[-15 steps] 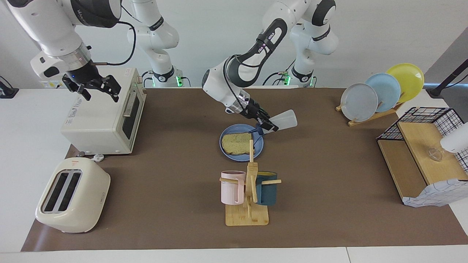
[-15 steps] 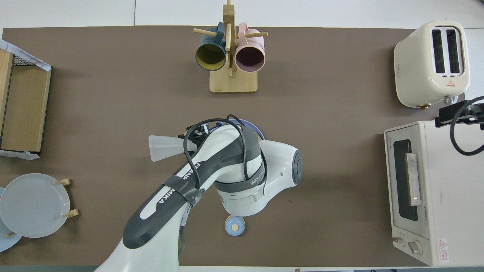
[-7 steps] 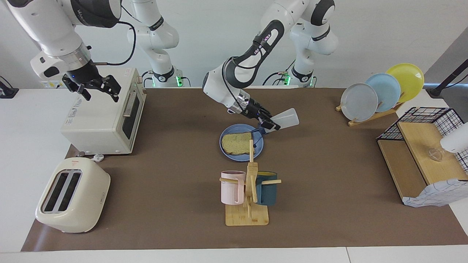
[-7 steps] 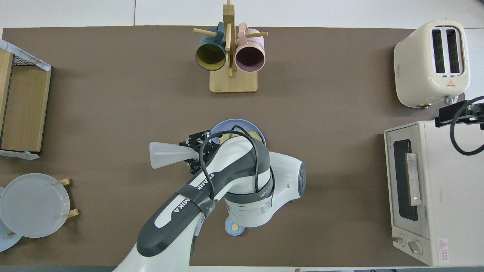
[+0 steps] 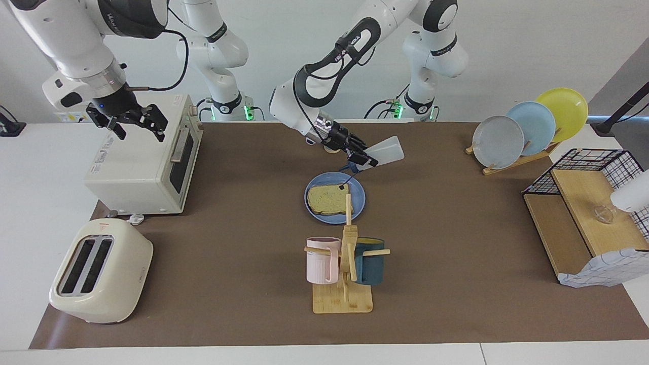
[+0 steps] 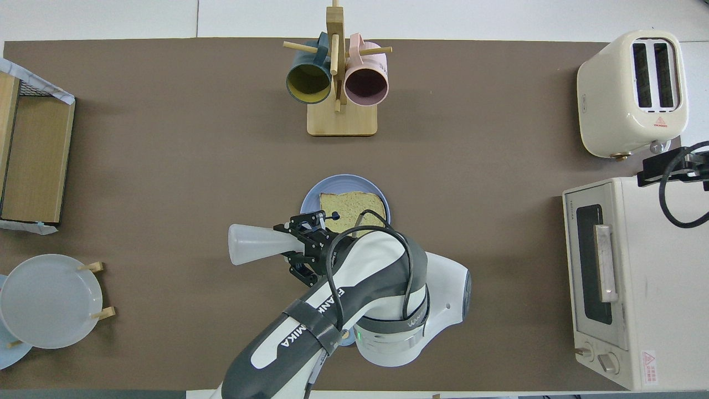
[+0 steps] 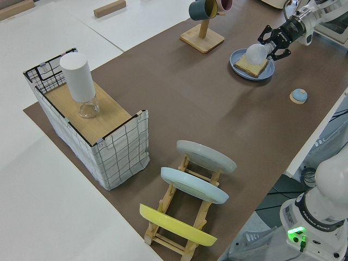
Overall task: Put bread on plate and add seasoning
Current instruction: 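Tilt and shake the bottle over the bread with the left gripper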
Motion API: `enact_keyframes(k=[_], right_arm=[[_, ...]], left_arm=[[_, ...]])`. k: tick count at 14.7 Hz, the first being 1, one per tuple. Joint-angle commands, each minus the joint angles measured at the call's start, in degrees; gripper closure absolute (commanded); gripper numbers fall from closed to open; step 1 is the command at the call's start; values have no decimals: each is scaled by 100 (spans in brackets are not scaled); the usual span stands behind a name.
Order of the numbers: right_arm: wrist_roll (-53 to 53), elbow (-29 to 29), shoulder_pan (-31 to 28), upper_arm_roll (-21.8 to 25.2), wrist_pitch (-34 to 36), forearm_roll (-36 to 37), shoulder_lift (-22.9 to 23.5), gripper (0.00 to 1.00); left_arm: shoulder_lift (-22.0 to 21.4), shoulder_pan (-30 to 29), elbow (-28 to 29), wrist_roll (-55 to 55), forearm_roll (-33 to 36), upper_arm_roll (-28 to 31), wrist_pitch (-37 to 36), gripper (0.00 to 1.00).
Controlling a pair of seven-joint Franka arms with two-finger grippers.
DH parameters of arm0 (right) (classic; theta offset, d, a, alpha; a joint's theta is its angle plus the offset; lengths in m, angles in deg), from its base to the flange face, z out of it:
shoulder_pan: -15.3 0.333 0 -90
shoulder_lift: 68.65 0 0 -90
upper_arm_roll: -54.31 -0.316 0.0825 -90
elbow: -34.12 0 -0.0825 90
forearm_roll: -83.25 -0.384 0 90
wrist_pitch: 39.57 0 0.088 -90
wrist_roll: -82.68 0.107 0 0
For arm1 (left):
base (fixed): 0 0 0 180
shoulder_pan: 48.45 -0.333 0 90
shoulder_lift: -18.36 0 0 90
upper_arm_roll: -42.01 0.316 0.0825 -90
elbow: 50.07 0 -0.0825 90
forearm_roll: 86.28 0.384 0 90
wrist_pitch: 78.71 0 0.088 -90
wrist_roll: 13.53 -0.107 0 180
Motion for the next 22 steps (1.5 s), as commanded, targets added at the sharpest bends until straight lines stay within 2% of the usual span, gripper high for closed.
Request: enact_keyframes(k=[1, 6, 9, 13, 19, 22], right_arm=[[-110, -75, -58, -34, 44, 46, -81, 0], [-110, -75, -58, -34, 44, 46, -81, 0], [-110, -75, -58, -34, 44, 46, -81, 0], [-110, -75, -58, -34, 44, 46, -81, 0], [-110, -75, -58, -34, 44, 46, -81, 0], [-110, -75, -58, -34, 44, 46, -81, 0]], left_arm=[[-54, -233, -2, 32, 34, 65, 236, 100], [8, -927, -98, 32, 386, 65, 702, 100], [69, -990, -151, 32, 404, 65, 764, 100], [69, -850, -160, 32, 351, 56, 729, 100], [43, -235, -160, 49, -35, 56, 378, 100], [43, -225, -186, 58, -80, 56, 377, 100]])
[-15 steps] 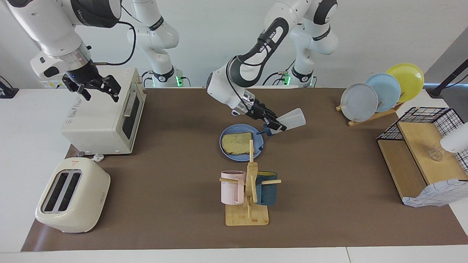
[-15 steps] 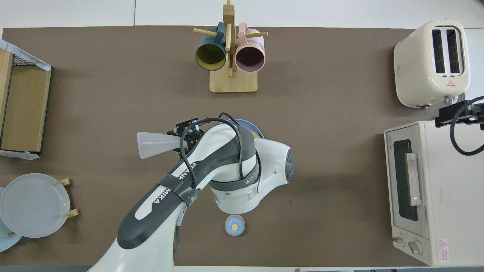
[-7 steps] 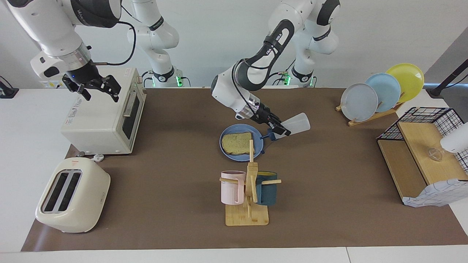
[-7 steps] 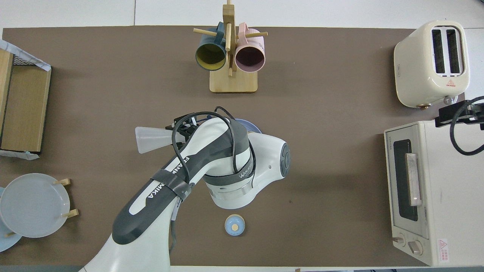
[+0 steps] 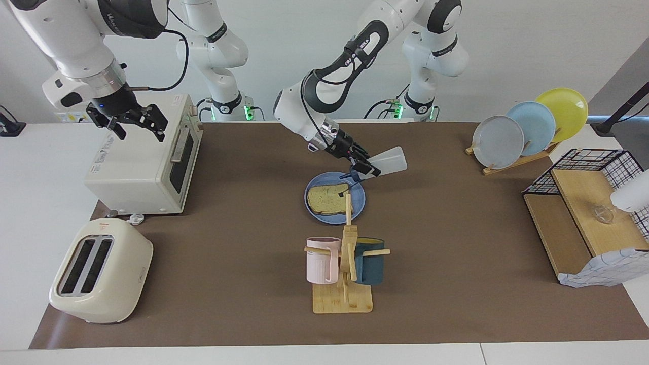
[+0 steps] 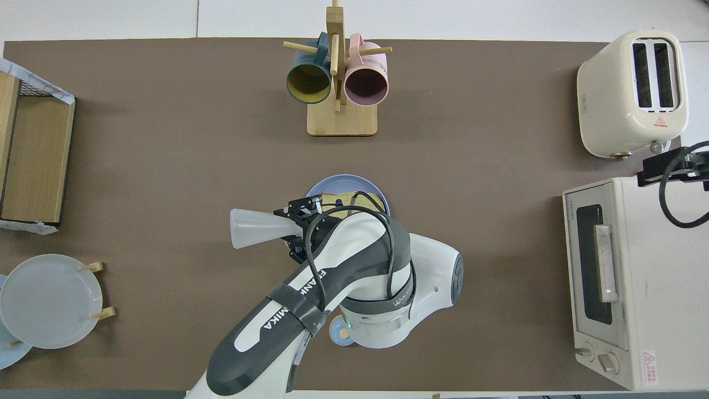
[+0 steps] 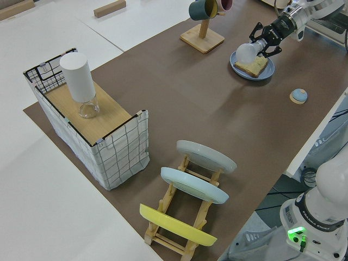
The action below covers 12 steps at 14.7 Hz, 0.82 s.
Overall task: Put bread on plate and add seasoning
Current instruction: 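Tilt and shake the bottle over the bread with the left gripper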
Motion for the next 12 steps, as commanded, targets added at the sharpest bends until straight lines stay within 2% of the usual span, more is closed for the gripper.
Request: enact_keyframes(k=[1, 7, 12], right_arm=[[-110, -75, -58, -34, 44, 46, -81, 0], [-110, -75, -58, -34, 44, 46, -81, 0], [-110, -75, -58, -34, 44, 46, -81, 0]], left_arm=[[20, -51, -124, 26, -88, 56, -104, 100], [37, -517, -124, 26, 246, 267, 265, 100], [46, -412, -115, 26, 132, 258, 256, 100]])
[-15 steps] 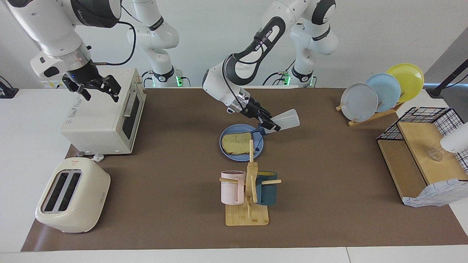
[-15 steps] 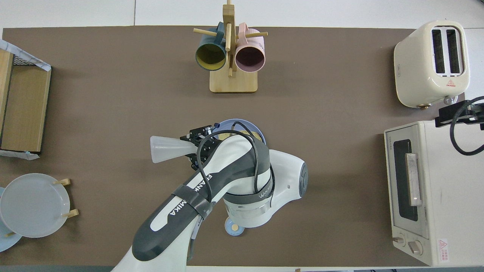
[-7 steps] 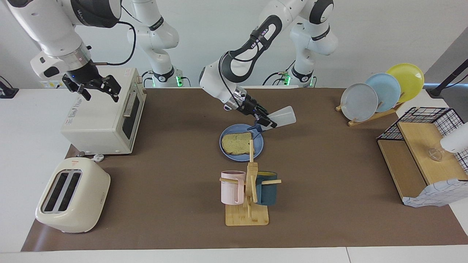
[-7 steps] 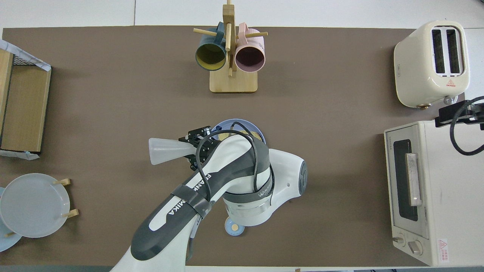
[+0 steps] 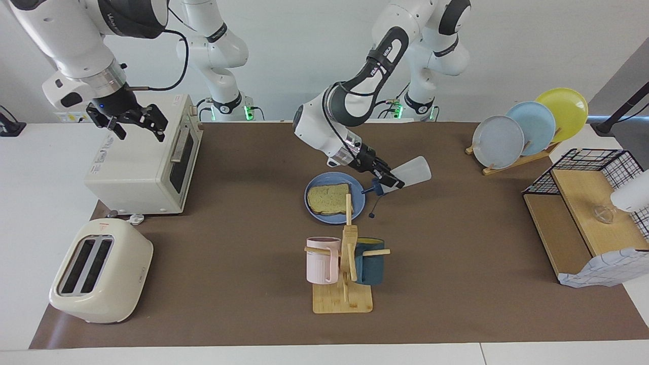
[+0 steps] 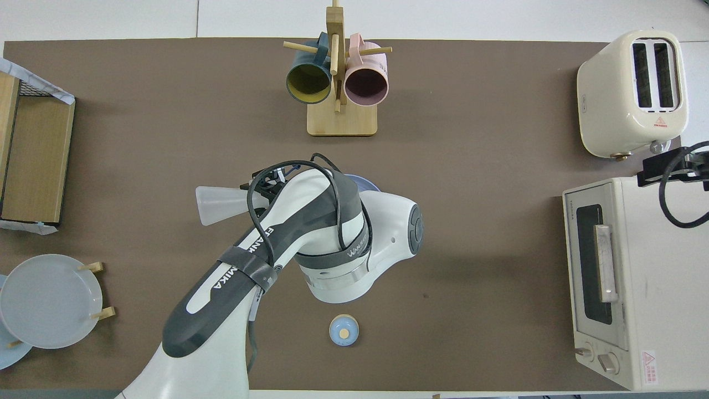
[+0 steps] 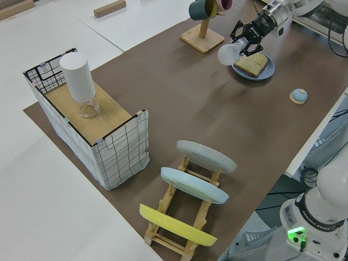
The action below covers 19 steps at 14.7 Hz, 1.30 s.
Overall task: Put bread on plate and add seasoning
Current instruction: 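Tilt and shake the bottle over the bread with the left gripper, then withdraw the bottle from the plate with the left gripper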
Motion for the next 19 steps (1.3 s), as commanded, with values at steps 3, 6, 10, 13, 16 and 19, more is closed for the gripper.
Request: enact_keyframes(k=[3, 6, 10, 13, 16, 19], right_arm=[[-110, -75, -58, -34, 44, 46, -81, 0], [-110, -75, -58, -34, 44, 46, -81, 0], [-110, -75, -58, -34, 44, 46, -81, 0], [-110, -75, -58, -34, 44, 46, -81, 0], [-110, -75, -58, -34, 44, 46, -81, 0], [-110, -75, -58, -34, 44, 46, -81, 0]], left_arm=[[34, 423, -46, 28, -291, 11, -47, 100], [34, 538, -81, 387, -607, 11, -30, 100], [-88, 494, -239, 476, -818, 2, 5, 100], [-799, 196, -179, 371, -1363, 11, 181, 100], [-1055, 195, -178, 292, -1565, 11, 164, 100], [-1354, 178, -213, 283, -1890, 37, 129, 100]])
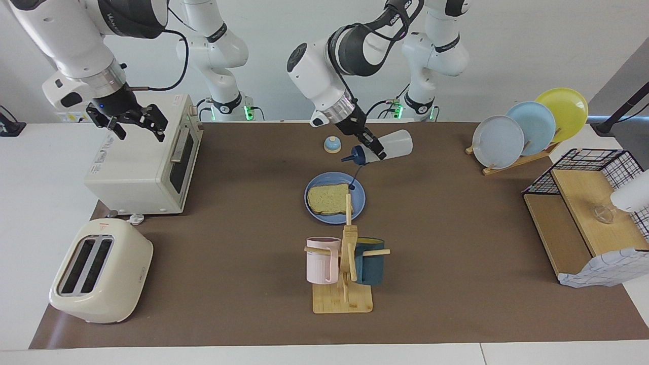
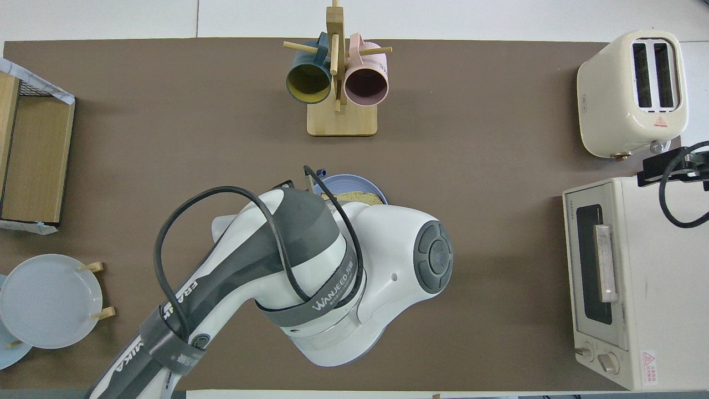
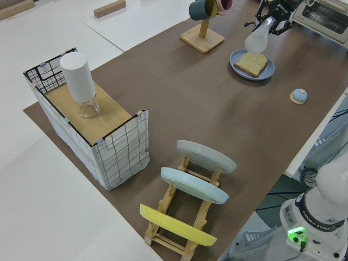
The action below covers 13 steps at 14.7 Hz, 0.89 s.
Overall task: Put bread on plate and add seasoning
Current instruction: 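Withdraw the bottle from the plate with the left gripper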
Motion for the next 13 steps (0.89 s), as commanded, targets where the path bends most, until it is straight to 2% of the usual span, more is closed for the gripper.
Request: enact_keyframes(k=[1, 7, 13], right_arm=[[-110, -75, -58, -34, 44, 46, -81, 0], [-110, -75, -58, -34, 44, 46, -81, 0], [-110, -75, -58, -34, 44, 46, -81, 0]], left_arm=[[-324, -31, 126, -40, -327, 44, 106, 100], [-1150, -909, 135, -470, -1284, 44, 150, 100], [-1511, -1823, 126, -480, -2199, 44, 378, 100]])
